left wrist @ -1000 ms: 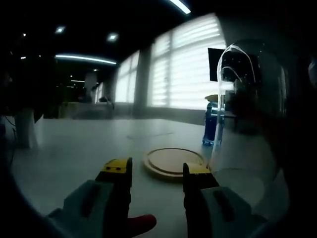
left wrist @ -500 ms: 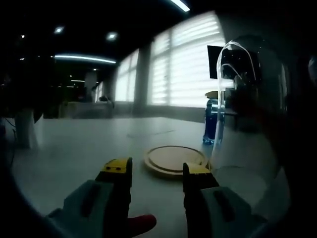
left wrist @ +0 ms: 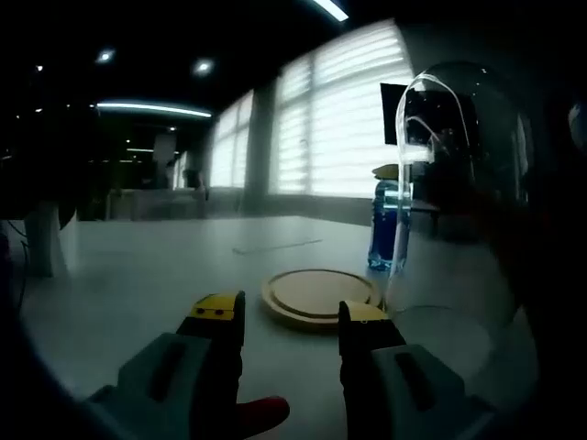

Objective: Open the cover put in the Mizone put the cover back on

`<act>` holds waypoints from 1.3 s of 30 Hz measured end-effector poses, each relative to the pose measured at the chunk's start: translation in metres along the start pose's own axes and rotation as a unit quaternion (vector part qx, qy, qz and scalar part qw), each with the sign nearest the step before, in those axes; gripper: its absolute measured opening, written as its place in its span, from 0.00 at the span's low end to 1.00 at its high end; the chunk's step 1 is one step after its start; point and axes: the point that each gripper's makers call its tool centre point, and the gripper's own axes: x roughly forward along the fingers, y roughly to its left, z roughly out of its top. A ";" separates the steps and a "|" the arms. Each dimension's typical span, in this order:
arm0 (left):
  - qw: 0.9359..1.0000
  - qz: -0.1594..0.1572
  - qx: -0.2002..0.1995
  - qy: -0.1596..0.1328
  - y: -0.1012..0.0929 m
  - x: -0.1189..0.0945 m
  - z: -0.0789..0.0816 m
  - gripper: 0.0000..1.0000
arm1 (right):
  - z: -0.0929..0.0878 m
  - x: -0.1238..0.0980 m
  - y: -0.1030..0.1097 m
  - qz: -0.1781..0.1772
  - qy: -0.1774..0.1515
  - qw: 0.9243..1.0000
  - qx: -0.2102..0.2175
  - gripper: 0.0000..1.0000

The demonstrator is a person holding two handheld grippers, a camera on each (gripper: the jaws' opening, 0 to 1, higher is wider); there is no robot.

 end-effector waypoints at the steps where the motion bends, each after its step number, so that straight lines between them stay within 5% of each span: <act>1: 1.000 -0.002 0.000 -0.001 -0.002 0.000 0.000 0.33 | 0.000 0.000 0.001 -0.001 0.001 1.000 0.000 0.24; 17: 1.000 0.001 0.002 0.002 0.002 0.000 -0.001 0.33 | -0.001 0.012 0.033 0.039 0.005 0.999 0.004 0.24; 39: 1.000 0.003 0.007 0.012 0.004 0.001 -0.006 0.33 | 0.000 0.013 0.048 0.071 0.014 0.997 -0.012 0.23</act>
